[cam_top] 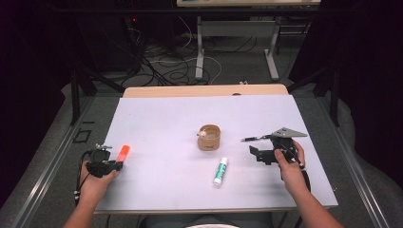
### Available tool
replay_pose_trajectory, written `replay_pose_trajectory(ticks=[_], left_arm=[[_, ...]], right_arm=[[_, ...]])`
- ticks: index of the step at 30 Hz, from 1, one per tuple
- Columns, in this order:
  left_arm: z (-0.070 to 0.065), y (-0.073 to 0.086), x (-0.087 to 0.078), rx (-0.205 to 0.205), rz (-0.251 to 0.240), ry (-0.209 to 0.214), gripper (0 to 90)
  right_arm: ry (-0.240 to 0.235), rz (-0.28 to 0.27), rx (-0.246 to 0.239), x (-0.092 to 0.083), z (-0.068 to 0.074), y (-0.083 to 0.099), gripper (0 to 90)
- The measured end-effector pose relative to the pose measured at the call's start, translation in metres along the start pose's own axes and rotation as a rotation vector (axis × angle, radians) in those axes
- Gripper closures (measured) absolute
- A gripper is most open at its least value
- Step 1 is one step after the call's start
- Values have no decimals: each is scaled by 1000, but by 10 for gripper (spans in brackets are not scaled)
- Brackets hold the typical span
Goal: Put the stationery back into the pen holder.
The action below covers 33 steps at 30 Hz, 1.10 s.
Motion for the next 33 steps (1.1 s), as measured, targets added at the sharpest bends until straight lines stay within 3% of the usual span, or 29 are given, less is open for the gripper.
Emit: replay_pose_trajectory(ticks=[7, 13, 17, 26, 33], left_arm=[[-1, -2, -1, -15, 13, 17, 660], [-3, -3, -3, -12, -26, 12, 662], [-6, -4, -6, -18, -24, 22, 662], [-13, -7, -16, 3, -96, 36, 663], [-23, -11, -26, 14, -173, 79, 663]], right_arm=[[2, -3, -3, 0, 0, 0, 5], [2, 0, -2, 0, 0, 0, 5], [-2, 0, 0, 0, 1, 0, 5], [2, 0, 2, 1, 1, 0, 5], [-14, 4, 14, 2, 4, 0, 4]])
Point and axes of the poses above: each handheld gripper's, and its own axes: x roughly forward along the jaws, y roughly out of its underside, z roughly to its left, the point moved 2 cm from there along x, roughly forward along the jaws, and after that the axes turned 6 degrees about -x, right-handed, at the moved point
